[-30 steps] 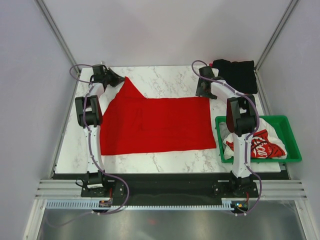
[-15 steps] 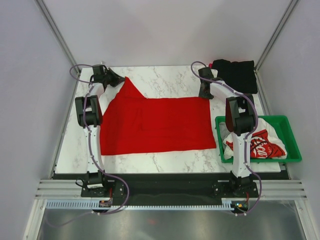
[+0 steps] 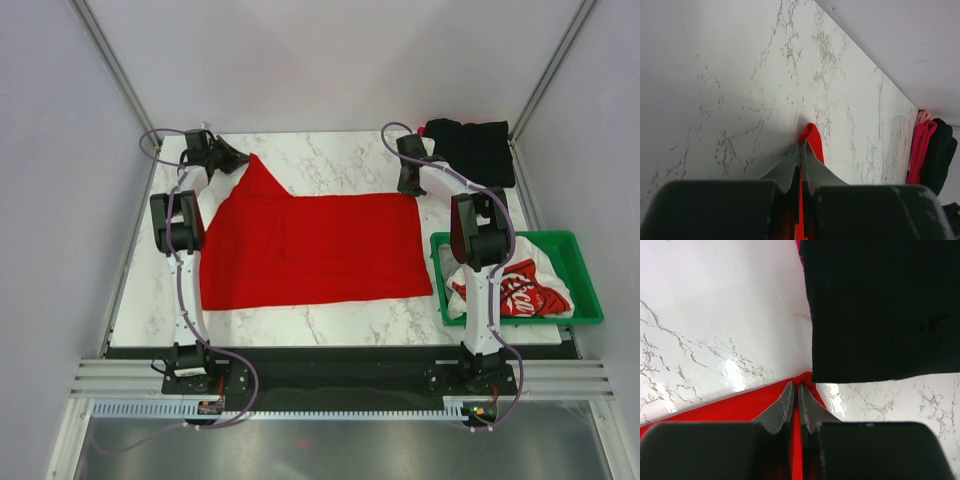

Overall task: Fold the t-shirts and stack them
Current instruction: Fold the tshirt

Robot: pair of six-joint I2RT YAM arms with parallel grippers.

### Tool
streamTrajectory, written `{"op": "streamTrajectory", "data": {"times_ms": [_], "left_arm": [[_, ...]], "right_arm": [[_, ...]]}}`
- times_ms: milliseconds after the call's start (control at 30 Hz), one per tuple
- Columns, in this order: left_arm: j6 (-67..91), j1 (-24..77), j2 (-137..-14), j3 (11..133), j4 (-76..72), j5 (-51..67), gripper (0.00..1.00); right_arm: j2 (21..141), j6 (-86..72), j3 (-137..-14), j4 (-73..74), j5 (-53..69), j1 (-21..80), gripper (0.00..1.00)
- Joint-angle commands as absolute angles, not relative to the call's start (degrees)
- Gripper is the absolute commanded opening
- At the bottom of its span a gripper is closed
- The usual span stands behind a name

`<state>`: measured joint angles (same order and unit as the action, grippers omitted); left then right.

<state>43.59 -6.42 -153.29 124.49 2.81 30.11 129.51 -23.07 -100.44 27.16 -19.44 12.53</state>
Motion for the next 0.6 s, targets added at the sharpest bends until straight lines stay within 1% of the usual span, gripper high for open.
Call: {"op": "streamTrajectory", "data": {"times_ms": [0,133,233,267,300,367,400,500,533,567], "left_arm": [[44.91,-6.68,-155.13,125.15,1.58,30.23,0.02],[45.96,-7.73,-153.64,127.1,7.2,31.55,0.02],[46.06,-7.91,-143.38,117.73,7.38,28.49,0.02],[46.05,-7.91,-140.57,116.03,7.64,26.74,0.02],[45.71,-7.82,-135.06,114.88,8.43,26.11,0.02],[45.35,-7.82,-130.19,112.42,12.2,23.83,0.02],[45.09,-7.74,-125.03,111.28,13.26,23.38,0.02],[45.09,-7.73,-117.1,104.61,17.66,20.31,0.02],[45.17,-7.82,-111.59,100.41,18.8,19.35,0.02],[45.26,-7.82,-109.01,98.28,20.72,17.77,0.02]], "right_arm": [[130.52,-22.85,-100.55,26.89,-19.51,12.39,0.07],[128.86,-22.94,-101.42,27.94,-17.67,12.39,0.0],[125.96,-22.94,-100.99,29.26,-16.18,12.48,0.0],[125.08,-22.85,-100.81,29.44,-15.56,12.48,0.0],[123.33,-22.76,-100.46,29.53,-15.03,12.48,0.0],[121.21,-22.41,-99.15,29.71,-13.63,12.57,0.0],[119.2,-22.33,-97.92,29.71,-12.23,12.66,0.0],[115.42,-21.71,-95.46,29.62,-8.98,13.18,0.0],[114.53,-21.53,-94.67,29.71,-8.53,13.44,0.0],[113.65,-20.84,-93.79,29.71,-8.18,14.14,0.0]]}}
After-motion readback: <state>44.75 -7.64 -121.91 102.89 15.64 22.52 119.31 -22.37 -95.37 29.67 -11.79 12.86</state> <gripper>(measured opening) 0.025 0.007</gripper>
